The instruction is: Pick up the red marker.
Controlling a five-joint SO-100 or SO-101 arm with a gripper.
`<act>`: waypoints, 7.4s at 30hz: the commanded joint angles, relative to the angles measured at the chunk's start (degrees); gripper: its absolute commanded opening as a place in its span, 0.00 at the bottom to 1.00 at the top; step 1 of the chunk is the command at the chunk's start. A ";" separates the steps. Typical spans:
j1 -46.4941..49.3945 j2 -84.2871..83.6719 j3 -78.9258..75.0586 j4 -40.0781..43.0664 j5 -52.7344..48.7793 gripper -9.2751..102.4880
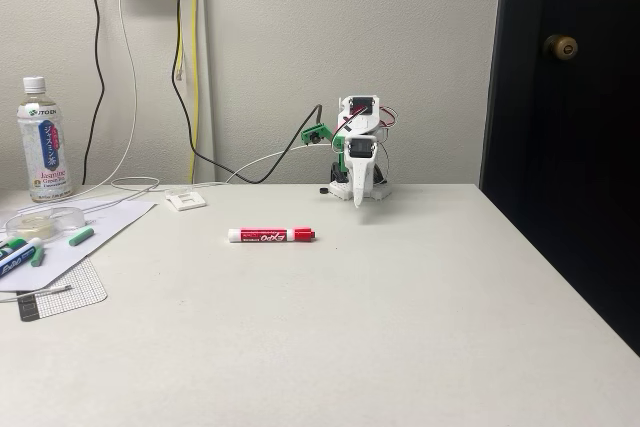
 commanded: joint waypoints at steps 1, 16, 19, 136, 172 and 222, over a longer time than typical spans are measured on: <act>1.32 0.35 -0.79 -0.18 -2.81 0.08; 1.32 0.35 -0.79 -0.18 -2.81 0.08; 1.32 0.35 -0.79 -0.18 -2.81 0.08; 4.22 -3.78 -18.02 8.09 -5.19 0.08; 6.06 -34.19 -67.59 24.87 -6.50 0.08; 36.65 -38.58 -77.87 26.10 -18.90 0.08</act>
